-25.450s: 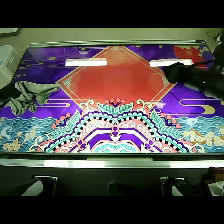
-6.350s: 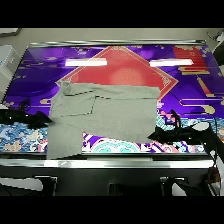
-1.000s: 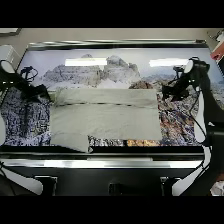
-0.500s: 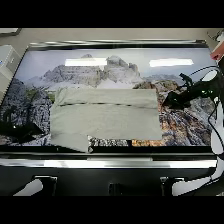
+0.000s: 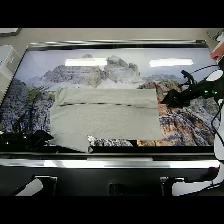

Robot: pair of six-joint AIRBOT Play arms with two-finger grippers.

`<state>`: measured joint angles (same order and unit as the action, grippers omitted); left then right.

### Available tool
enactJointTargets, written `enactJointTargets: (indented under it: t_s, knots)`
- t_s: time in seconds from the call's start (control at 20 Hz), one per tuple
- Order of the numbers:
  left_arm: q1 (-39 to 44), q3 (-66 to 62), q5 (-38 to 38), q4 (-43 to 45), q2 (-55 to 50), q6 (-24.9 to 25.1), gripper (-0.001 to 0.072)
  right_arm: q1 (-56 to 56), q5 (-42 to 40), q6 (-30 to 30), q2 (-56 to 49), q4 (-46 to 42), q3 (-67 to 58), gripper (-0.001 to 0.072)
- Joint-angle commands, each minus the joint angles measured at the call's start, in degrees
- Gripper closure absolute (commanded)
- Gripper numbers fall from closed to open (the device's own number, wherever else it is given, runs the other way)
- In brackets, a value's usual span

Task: Fold the clothes and pants, and hang the long-sleeved shirts on hangers.

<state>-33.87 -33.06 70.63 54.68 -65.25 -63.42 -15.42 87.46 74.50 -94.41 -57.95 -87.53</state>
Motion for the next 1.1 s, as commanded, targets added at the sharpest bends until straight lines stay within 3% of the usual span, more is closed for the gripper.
enactJointTargets:
  t_s: [0.0, 0.15, 0.35, 0.4, 0.7, 1.05]
  knots:
    - [0.4, 1.6, -1.2, -1.6, -1.5, 1.5, 0.0100, 0.0, 0.0, -0.1, 0.8, 0.7, 0.1, 0.0231]
    - [0.8, 1.8, -1.7, -3.2, -3.3, 2.0, 0.0108, 0.0, -0.2, -0.1, 1.1, 1.0, 0.1, 0.0232]
    - [2.3, 1.8, -1.7, -3.6, -4.6, 1.9, 0.0599, 0.0, 0.0, 0.0, 1.1, 1.0, 0.0, 0.0232]
    - [2.3, 1.7, -1.6, -4.0, -4.6, 1.9, 0.0680, 0.0, 0.5, 0.0, 1.1, 0.9, 0.1, 0.0232]
    - [2.2, 1.7, -1.0, -5.3, -4.6, 1.9, 0.0689, -4.0, 4.1, -1.0, 1.1, -1.2, 4.0, 0.0230]
    - [2.2, 1.7, -0.3, -5.3, -4.6, 1.9, 0.0689, -9.8, 0.7, -4.2, 6.1, 0.3, 28.8, 0.0230]
